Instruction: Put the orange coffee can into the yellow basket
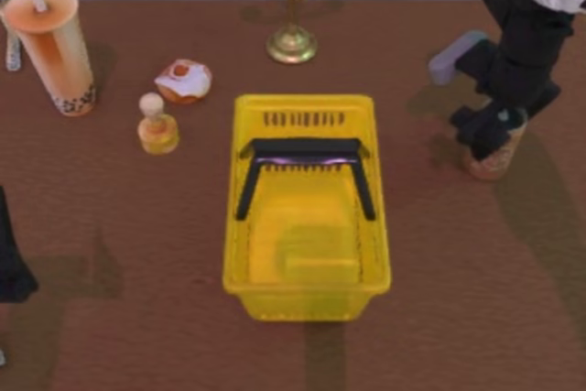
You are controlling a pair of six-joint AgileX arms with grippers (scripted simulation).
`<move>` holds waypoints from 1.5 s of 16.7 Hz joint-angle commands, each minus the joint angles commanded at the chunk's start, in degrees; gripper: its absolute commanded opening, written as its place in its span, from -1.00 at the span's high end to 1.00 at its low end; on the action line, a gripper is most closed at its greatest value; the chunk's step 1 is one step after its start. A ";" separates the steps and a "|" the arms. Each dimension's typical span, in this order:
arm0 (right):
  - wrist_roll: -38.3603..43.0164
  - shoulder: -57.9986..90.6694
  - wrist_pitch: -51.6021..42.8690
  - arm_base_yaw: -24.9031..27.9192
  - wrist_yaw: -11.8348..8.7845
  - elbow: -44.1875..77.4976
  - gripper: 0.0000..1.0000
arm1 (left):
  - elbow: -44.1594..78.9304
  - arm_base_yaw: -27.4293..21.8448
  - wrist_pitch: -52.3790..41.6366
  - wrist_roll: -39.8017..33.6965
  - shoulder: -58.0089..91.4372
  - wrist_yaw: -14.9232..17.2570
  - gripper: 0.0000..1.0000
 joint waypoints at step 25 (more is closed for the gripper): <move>19.69 -7.99 71.60 4.62 -39.18 -22.98 1.00 | 0.00 0.00 0.00 0.00 0.00 0.00 -1.00</move>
